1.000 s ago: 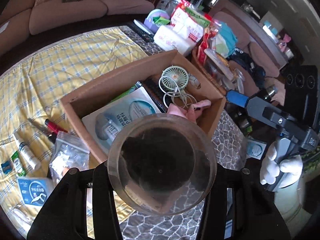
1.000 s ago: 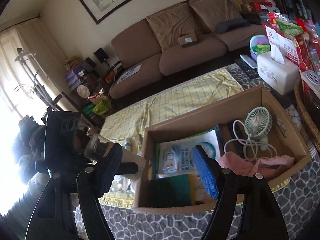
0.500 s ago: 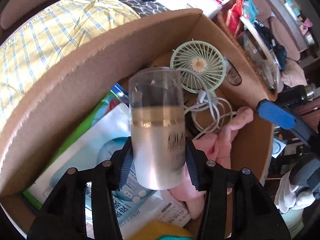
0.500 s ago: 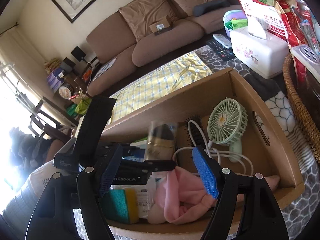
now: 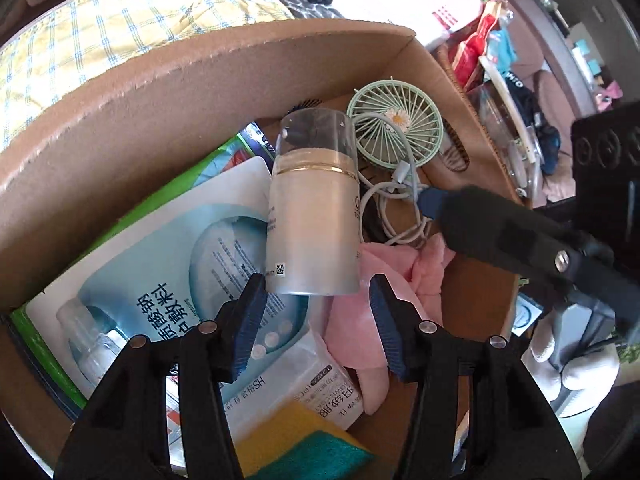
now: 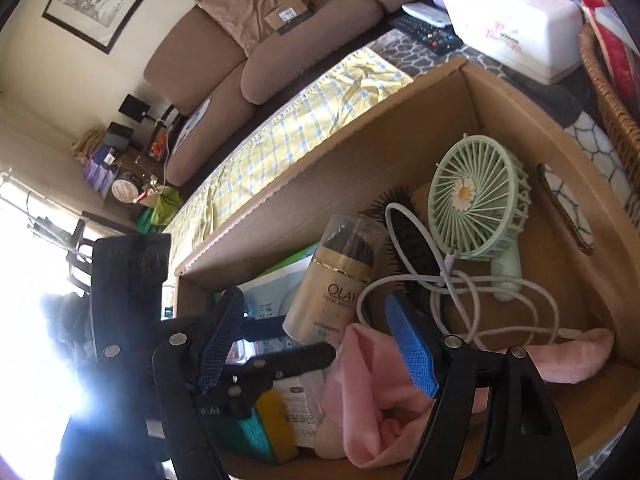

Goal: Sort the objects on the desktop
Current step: 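Carry the Olay jar into the cardboard box and open the left gripper, then withdraw both grippers from the cardboard box back over the bed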

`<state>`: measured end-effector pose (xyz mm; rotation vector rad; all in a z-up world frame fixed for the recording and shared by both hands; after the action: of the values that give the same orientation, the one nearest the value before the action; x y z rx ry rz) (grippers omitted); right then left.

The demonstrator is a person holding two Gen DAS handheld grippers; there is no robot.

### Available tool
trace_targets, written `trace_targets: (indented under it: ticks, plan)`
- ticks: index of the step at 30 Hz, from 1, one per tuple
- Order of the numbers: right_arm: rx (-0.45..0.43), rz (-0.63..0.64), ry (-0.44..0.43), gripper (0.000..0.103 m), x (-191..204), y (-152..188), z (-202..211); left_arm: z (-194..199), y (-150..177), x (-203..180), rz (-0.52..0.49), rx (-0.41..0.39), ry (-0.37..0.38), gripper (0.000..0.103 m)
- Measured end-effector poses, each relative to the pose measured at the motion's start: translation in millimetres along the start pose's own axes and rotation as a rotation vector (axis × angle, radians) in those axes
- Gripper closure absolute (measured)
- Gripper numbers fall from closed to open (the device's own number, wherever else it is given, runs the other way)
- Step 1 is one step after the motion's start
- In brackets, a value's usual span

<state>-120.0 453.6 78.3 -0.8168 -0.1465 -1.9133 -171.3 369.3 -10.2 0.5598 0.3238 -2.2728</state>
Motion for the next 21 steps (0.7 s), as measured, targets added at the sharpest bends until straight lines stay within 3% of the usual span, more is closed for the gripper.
trace_targets:
  ticks: [5, 8, 16, 20, 21]
  plan:
    - [0.100, -0.044, -0.030, 0.026, 4, -18, -33, -4, -1, -6, -0.014, 0.007, 0.014, 0.051]
    - [0.116, -0.079, -0.032, 0.025, -1, -26, -45, -8, -6, -13, -0.013, 0.008, 0.024, 0.045]
    - [0.060, -0.091, -0.065, 0.026, -11, -34, -23, 4, -2, -18, -0.011, -0.019, 0.070, 0.036]
    - [0.009, 0.004, -0.016, 0.026, 5, -24, 6, 53, 21, -14, -0.042, -0.116, 0.022, 0.030]
    - [-0.005, 0.031, -0.012, 0.026, 12, -19, 13, 68, 29, -12, -0.042, -0.155, 0.006, 0.022]
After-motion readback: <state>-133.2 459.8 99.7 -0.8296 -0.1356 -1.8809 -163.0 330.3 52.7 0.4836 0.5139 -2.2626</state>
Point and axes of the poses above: each gripper's, at about its wrist camera, not at the fingertips, and z roughly against the way its jaws point, x to its left, y to its underside, the point moved 5 cm from there along -z, roughly the way its jaws point, and after that the axes turned 9 degrees about x, right-handed, at the moved point
